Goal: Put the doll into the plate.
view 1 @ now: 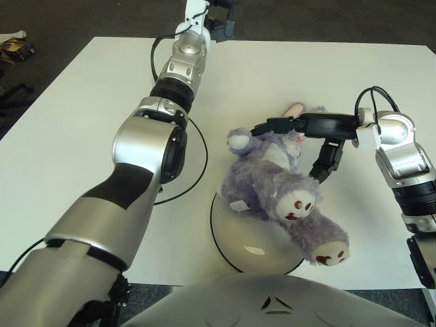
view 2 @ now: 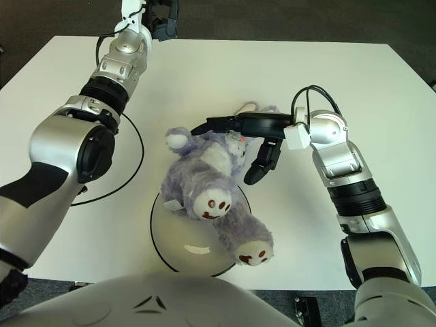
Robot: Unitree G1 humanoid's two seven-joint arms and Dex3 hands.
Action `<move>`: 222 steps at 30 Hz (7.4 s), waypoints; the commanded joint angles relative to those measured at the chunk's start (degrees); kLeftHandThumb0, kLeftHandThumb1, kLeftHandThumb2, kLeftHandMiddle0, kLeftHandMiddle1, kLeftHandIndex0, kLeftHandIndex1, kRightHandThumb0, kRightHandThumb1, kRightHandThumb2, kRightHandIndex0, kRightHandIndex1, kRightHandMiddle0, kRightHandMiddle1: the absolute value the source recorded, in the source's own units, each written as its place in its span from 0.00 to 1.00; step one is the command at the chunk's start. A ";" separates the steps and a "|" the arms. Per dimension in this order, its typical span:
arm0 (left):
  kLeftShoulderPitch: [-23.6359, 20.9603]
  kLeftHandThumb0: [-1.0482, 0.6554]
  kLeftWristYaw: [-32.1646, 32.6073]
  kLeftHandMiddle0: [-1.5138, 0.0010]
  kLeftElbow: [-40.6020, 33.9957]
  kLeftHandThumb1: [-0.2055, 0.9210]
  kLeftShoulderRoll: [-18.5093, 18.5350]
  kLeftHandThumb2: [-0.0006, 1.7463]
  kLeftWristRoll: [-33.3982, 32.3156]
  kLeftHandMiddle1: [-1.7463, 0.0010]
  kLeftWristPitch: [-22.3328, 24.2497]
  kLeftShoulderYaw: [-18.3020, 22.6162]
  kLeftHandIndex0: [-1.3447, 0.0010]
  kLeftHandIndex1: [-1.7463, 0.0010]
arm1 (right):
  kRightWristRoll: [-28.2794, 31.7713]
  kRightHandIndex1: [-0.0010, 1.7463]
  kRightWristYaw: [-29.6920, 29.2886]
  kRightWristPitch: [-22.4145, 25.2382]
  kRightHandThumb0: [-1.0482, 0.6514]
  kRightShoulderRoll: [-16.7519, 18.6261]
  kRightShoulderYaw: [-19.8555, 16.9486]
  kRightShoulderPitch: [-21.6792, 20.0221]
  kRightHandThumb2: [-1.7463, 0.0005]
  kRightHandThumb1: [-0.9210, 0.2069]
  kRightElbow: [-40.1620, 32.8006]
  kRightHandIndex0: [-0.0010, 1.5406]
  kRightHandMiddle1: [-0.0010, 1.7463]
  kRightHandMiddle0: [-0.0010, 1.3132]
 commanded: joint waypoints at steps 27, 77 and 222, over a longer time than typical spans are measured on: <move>0.06 0.61 3.06 0.69 -0.97 0.54 0.02 0.66 1.46 0.10 -3.13 -1.35 0.62 0.00 | -23.70 0.11 -18.10 3.52 0.29 2.22 2.07 7.45 0.52 0.45 -6.88 0.25 0.46 0.00; -0.06 0.61 3.59 0.64 1.57 0.44 0.34 0.76 0.77 0.04 -6.85 -0.21 0.61 0.00 | -26.46 0.78 -23.69 23.61 0.62 5.76 -0.50 11.14 0.12 0.80 -22.94 0.61 1.00 0.52; -1.17 0.61 2.89 0.59 2.15 0.49 0.80 0.73 0.16 0.03 -3.87 0.74 0.74 0.00 | -8.40 0.43 -14.25 30.36 0.40 -1.94 -5.09 1.16 0.62 0.26 -33.59 0.13 0.58 0.00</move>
